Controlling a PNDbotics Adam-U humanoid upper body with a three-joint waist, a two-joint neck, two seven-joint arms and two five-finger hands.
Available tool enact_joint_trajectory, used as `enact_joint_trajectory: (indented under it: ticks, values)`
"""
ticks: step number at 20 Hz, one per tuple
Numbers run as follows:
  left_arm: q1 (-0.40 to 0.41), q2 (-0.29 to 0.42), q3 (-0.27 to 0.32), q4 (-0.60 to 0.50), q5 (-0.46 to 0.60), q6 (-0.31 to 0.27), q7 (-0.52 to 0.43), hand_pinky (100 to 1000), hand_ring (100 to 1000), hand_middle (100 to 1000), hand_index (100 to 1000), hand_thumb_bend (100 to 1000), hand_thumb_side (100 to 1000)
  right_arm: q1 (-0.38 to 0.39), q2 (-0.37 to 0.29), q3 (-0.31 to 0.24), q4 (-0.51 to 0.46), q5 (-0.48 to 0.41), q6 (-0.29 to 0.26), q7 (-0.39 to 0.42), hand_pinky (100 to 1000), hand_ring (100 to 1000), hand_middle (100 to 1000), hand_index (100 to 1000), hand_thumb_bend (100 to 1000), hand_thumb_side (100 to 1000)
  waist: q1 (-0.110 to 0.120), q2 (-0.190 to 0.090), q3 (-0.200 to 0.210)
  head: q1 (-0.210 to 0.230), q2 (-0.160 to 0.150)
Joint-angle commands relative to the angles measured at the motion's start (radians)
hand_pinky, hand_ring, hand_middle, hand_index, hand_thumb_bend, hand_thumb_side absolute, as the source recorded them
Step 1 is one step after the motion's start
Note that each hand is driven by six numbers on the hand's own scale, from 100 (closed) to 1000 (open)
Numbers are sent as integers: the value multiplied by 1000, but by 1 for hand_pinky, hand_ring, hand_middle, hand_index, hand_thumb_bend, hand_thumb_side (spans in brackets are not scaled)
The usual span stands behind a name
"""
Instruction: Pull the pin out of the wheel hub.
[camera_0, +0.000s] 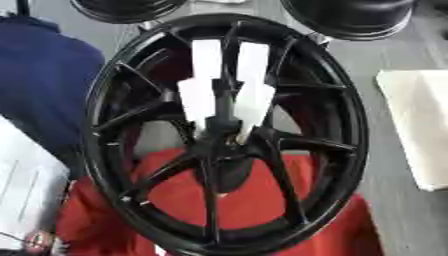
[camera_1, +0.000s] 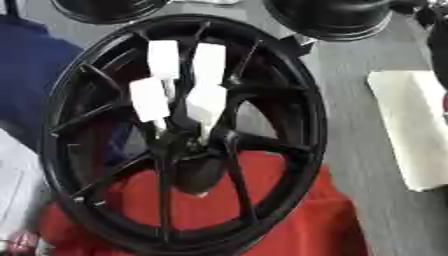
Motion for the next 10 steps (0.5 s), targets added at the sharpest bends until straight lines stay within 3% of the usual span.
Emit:
enact_joint_trajectory:
  ticks: [1, 6, 10]
  values:
    - [-6, 17, 5, -22, -4, -3, -1, 771, 796, 697, 754, 232, 712, -12, -19, -7, -14, 7, -4, 1, 802, 970, 791, 750, 100, 672, -2, -11, 1, 12, -15]
    - [-5, 19, 4, -22, -4, -1, -1, 771, 797, 697, 754, 232, 712, -20, -40, -6, -16, 15, -12, 4, 803, 967, 790, 751, 100, 657, -7, -13, 0, 15, -14]
    - [-2, 23, 4, -22, -4, -1, -1, 771, 797, 697, 754, 233, 710, -39, -123, 10, -17, 61, -33, 68, 805, 957, 785, 755, 100, 609, -9, -20, 4, 6, -7]
